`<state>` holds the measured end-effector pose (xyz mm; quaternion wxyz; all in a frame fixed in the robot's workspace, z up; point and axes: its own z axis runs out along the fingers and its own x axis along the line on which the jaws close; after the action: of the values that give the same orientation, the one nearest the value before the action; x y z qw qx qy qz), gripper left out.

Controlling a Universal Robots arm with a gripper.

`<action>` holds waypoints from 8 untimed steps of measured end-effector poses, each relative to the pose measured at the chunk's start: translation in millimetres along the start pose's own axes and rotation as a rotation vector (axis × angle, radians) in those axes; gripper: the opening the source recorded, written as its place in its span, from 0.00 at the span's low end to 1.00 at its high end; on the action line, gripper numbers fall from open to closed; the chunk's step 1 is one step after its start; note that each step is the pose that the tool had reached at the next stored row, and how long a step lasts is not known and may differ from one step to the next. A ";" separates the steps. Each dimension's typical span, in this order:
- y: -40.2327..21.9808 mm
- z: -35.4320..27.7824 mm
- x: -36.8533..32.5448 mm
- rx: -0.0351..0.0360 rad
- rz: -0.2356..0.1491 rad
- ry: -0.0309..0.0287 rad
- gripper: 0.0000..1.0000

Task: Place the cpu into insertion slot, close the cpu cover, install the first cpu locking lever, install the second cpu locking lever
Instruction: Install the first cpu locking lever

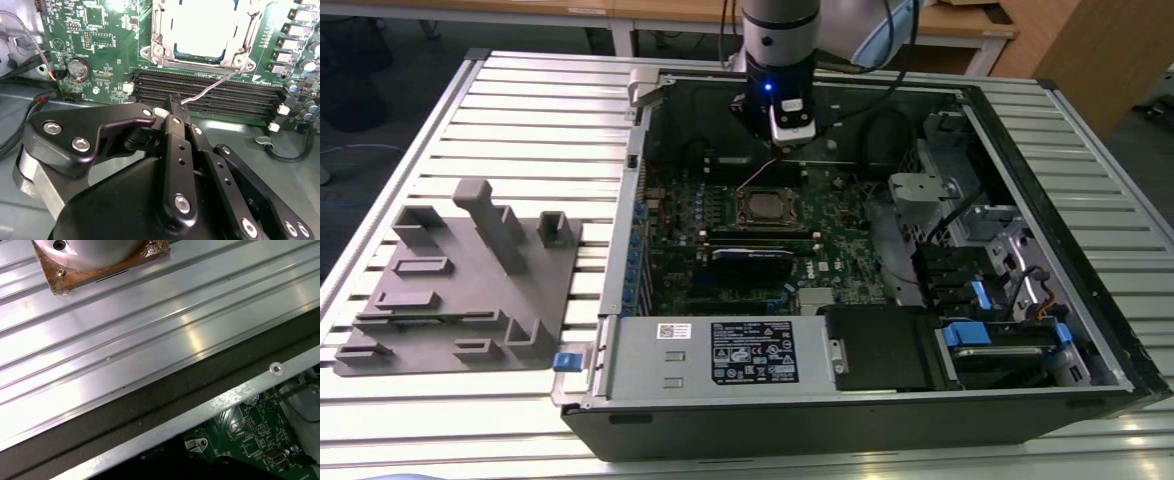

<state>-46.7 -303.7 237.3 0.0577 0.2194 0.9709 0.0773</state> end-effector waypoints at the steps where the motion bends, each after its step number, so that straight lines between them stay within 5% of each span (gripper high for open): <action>1: 0.3 -1.5 -0.1 -0.0001 0.000 0.0001 0.11; 8: 1.4 -7.9 -0.6 -0.0004 0.000 0.0002 0.11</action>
<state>-46.7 -303.7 245.3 0.0576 0.2194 0.9708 0.0775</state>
